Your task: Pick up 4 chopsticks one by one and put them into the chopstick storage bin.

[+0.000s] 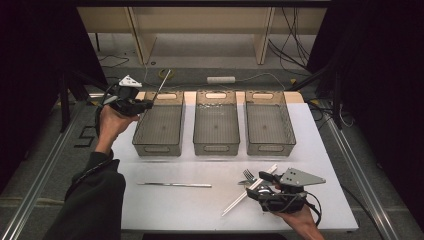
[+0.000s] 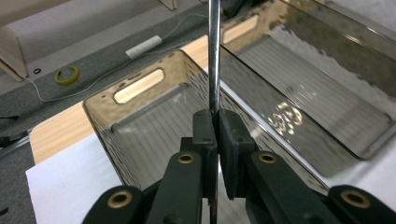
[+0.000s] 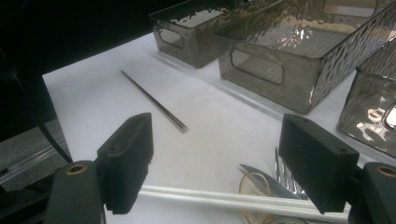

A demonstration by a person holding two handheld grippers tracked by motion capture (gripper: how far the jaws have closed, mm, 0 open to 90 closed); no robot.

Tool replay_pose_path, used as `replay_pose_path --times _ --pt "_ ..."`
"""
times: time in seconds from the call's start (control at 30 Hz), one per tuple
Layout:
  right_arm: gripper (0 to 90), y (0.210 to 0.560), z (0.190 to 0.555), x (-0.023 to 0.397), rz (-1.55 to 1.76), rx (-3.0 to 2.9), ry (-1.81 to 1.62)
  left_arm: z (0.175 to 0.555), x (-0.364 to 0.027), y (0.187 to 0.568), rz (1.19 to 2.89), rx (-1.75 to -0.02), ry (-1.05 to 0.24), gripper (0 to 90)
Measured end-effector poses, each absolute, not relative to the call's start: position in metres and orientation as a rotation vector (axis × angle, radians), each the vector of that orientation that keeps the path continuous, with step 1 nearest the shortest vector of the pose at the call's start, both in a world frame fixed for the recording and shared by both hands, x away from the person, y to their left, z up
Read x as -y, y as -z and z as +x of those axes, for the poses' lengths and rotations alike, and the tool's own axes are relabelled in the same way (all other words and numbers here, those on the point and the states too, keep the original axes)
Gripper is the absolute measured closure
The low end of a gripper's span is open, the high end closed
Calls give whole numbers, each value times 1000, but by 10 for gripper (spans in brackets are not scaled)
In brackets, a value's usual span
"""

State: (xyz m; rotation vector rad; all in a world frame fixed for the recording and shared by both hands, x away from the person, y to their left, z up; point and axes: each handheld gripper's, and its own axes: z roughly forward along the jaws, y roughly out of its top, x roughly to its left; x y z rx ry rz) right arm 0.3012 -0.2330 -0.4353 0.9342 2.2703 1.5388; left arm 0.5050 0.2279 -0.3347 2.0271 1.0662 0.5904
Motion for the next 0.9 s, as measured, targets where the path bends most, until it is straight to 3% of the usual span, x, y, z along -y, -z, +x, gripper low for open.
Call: replay_pose_path --times 0.9 --pt "274 436 301 231 924 -2284 -1532 500 -234 400 1919 -1086 -602 851"
